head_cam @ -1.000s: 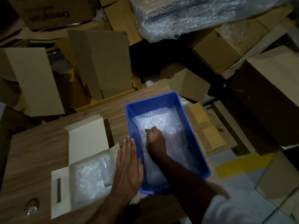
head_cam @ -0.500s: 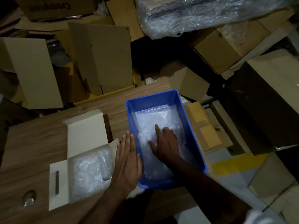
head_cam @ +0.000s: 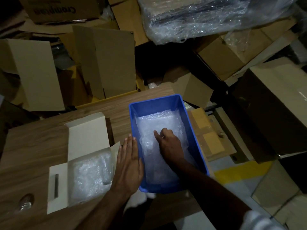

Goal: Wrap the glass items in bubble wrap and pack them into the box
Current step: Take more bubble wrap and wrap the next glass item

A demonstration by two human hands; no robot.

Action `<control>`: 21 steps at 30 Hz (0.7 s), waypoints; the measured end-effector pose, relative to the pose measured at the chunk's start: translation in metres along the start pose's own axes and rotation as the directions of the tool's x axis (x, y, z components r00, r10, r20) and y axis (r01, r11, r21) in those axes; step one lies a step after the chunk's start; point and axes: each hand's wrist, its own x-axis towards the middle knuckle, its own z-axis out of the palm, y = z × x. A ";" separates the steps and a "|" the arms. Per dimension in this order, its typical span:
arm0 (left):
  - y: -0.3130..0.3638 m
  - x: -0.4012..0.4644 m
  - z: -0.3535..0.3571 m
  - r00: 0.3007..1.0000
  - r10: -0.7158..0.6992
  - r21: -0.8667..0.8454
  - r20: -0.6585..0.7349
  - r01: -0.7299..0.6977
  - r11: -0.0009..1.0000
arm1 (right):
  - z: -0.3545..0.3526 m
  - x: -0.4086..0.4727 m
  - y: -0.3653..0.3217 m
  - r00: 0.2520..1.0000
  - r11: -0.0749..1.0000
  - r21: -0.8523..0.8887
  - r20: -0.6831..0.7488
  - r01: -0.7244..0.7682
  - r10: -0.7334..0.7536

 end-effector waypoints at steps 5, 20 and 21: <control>0.003 -0.001 -0.002 1.000 -0.001 0.021 0.001 0.001 1.000 | -0.012 -0.009 0.004 0.998 0.999 0.040 -0.058 -0.015 0.018; 0.000 0.007 -0.013 0.996 0.060 0.068 0.068 -0.065 0.996 | -0.060 -0.040 -0.010 0.951 0.989 0.141 -0.311 0.039 0.007; 0.002 0.007 -0.017 0.995 0.062 0.055 0.072 -0.066 0.996 | -0.065 -0.042 -0.011 0.950 0.987 0.157 -0.313 0.039 0.013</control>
